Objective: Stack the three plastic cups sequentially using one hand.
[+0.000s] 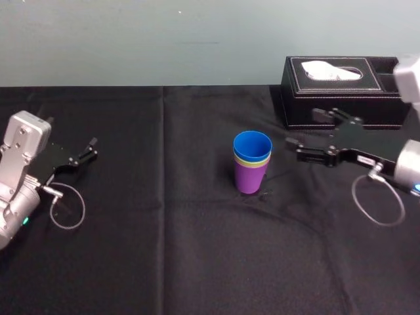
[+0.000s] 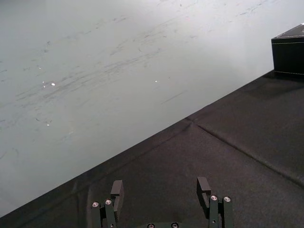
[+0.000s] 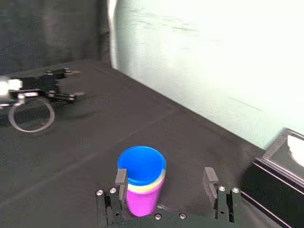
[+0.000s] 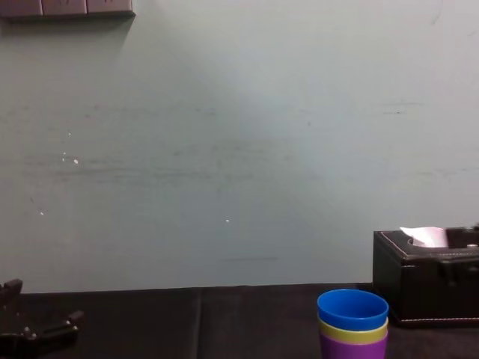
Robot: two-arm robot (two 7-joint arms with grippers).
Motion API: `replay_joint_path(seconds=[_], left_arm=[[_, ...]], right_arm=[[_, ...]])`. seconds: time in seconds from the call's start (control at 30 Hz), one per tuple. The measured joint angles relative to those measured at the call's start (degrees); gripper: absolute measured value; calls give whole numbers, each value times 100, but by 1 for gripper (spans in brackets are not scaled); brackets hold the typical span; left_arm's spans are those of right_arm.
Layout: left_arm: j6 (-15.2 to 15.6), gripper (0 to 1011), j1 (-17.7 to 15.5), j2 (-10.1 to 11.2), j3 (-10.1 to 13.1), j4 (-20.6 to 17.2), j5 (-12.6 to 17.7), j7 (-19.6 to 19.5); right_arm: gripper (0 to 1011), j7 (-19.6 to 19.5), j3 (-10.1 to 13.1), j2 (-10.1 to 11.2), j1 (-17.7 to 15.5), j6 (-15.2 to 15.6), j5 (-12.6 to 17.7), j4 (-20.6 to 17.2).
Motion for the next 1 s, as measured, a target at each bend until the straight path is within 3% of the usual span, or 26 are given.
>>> replay_joint_path(seconds=[0.1,0.37,0.7,1.0], left_arm=[[0,1011,0,0,0,0,0,0],[0,1012,0,0,0,0,0,0],[0,1011,0,0,0,0,0,0],[0,1011,0,0,0,0,0,0]], right_arm=[[1000,-347,247,134,-442,-164,-67,-167],[1000,-682,486,186,-902,-289,-234,-62],[1000,-685,587,13,-1099,-376,-286,418],[1000,-678,588,29,-1093,-376,-282,383]])
